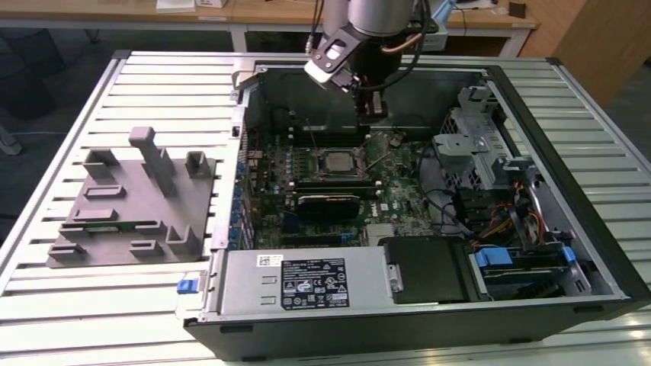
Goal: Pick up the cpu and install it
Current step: 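Close the cpu cover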
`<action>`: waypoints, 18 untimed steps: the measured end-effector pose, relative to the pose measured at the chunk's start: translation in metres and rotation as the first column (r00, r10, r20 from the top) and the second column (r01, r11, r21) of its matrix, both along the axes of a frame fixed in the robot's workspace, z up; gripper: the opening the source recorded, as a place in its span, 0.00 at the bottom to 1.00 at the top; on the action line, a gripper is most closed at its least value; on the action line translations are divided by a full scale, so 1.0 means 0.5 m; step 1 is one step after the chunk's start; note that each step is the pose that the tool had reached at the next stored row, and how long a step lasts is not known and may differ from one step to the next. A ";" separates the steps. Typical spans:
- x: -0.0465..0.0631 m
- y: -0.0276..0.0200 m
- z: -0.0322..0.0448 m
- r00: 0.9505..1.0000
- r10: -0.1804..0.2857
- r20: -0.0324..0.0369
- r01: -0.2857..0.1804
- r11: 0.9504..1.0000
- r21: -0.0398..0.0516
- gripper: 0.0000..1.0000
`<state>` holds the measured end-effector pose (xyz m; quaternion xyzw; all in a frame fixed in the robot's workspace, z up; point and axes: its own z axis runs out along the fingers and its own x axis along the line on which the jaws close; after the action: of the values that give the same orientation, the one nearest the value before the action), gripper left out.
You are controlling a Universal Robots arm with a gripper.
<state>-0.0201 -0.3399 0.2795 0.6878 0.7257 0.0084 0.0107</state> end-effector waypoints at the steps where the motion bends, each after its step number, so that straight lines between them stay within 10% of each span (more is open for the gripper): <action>1: 0.003 0.0000 0.000 1.000 0.000 0.000 0.000 1.000 0.000 0.11; 18: 0.052 0.0000 -0.019 1.000 0.000 -0.002 0.000 1.000 0.000 0.11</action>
<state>0.0057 -0.3399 0.2700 0.6877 0.7258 0.0077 0.0101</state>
